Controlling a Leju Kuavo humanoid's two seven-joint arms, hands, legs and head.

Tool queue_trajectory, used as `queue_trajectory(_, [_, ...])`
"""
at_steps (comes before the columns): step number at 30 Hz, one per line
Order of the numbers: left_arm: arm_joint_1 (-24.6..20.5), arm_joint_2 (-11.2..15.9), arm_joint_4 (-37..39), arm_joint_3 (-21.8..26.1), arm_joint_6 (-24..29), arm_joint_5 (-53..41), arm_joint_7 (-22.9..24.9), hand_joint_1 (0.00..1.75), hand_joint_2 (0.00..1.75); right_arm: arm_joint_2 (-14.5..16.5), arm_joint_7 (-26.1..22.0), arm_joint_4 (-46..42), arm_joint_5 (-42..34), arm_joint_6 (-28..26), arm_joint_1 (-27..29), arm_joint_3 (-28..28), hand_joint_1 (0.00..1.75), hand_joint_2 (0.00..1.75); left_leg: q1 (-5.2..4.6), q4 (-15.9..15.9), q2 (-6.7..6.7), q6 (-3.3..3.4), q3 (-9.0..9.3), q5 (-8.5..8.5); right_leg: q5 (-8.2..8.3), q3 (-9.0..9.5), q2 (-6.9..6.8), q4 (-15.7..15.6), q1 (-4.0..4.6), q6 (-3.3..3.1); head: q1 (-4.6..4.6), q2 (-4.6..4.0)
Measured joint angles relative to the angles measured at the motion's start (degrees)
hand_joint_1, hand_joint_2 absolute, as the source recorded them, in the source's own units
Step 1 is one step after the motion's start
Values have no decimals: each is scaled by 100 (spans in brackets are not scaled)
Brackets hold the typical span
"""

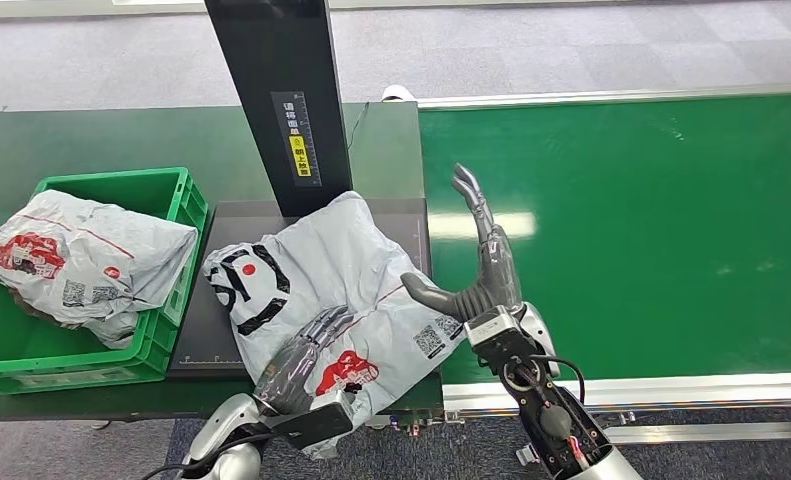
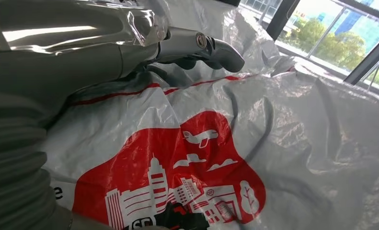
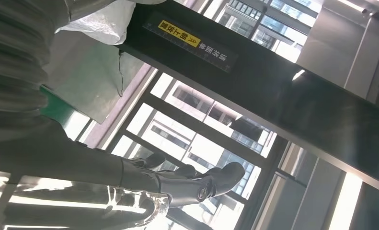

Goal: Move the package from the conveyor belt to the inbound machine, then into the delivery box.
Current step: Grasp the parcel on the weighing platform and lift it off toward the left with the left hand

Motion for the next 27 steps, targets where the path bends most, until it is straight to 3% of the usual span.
queue_trajectory(6, [-55, 1, 111, 6, -101, -67, 58, 0, 175, 3, 0, 43, 11, 14, 0, -3, 0, 175, 0, 0, -1, 0, 0, 0, 0, 3, 0, 0, 0, 0, 1, 0])
queue_trajectory(7, [-65, 1, 125, 6, -103, -68, 58, 7, 175, 4, 0, 49, 11, 16, 0, -3, 0, 175, 0, 0, -1, 0, 0, 0, 0, 3, 0, 0, 0, 0, 1, 0])
queue_trajectory(11, [-86, 1, 166, 7, -104, -70, 58, 161, 175, 4, 0, 63, 12, 20, 0, -3, 0, 175, 0, 0, -2, 0, 1, 0, 0, 5, 0, 0, 0, 0, 1, 0])
queue_trajectory(12, [-88, 1, 173, 11, -97, -71, 58, 170, 175, 4, 0, 67, 13, 20, 0, -4, 0, 175, 0, 0, -2, 0, 2, 0, 0, 5, 0, 0, 0, 0, 1, 0])
queue_trajectory(27, [-142, -85, 181, 258, 230, -21, -127, 175, 175, 9, 0, 73, 38, 21, 14, -72, 0, 175, 0, 0, -2, 0, 3, 0, 0, 5, 0, 0, 0, 0, 1, 0])
